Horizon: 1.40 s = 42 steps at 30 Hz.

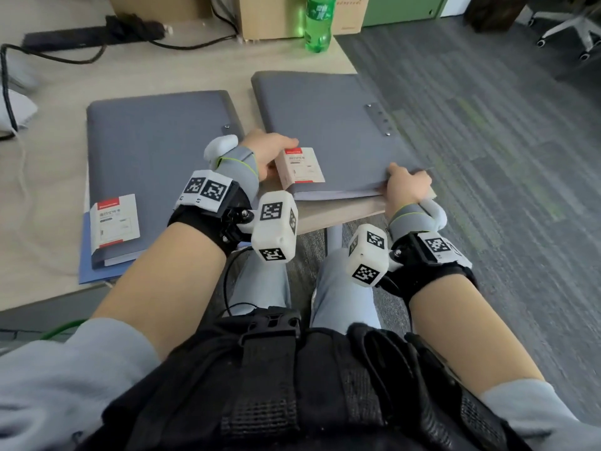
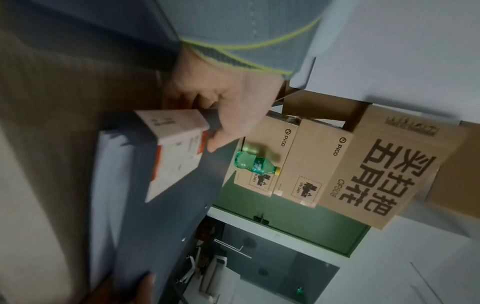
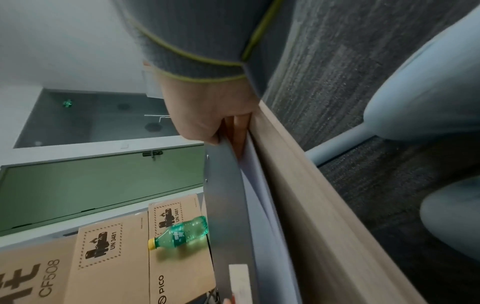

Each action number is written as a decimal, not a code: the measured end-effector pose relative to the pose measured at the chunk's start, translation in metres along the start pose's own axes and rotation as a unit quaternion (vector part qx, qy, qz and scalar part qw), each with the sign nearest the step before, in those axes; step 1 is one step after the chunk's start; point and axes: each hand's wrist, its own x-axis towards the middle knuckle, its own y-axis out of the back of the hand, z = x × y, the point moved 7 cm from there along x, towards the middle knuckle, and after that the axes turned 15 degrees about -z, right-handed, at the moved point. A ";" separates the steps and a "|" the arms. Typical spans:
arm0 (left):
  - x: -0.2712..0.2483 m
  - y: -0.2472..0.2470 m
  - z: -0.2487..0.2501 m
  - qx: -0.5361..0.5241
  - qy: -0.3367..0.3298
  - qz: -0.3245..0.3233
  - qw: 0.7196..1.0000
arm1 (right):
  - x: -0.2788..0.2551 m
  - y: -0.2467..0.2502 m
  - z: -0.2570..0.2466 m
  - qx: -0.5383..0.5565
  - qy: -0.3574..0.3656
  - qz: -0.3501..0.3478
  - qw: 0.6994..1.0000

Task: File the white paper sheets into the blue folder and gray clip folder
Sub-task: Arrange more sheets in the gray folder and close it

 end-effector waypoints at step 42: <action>-0.134 0.238 -0.059 0.027 0.013 0.207 0.978 | -0.076 -0.223 -0.030 -0.379 0.069 -0.269 0.883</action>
